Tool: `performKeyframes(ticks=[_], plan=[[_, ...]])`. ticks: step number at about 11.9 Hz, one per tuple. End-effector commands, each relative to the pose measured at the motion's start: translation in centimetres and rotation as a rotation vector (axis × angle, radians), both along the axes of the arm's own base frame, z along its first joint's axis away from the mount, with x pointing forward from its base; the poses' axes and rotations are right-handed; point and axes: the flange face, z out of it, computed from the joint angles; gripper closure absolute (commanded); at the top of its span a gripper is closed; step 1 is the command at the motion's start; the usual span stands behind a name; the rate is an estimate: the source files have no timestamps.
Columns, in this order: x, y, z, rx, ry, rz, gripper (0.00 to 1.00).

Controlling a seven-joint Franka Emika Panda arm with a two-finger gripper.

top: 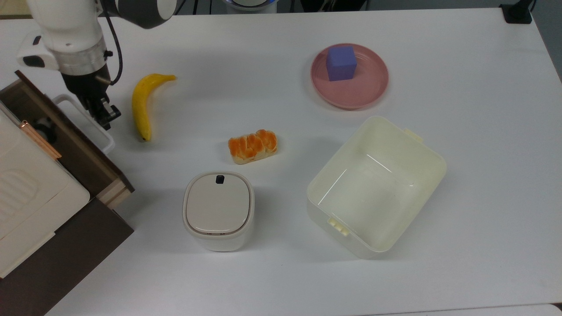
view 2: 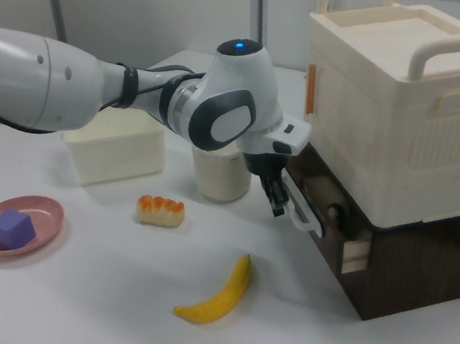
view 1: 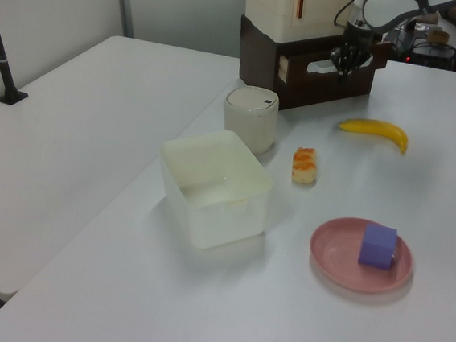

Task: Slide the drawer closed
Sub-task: 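Push the drawer front inward into the dark brown base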

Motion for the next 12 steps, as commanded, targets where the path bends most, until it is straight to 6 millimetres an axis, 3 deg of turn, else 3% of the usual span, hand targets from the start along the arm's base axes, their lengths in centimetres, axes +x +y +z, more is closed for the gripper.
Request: performKeyframes(ticks=[1,12], plan=[[2.1,-1.5,-0.5,-0.059,-0.008,0.008,1.0],[4.8,-2.3,-1.1,-0.139,-0.085,0.038,1.0]])
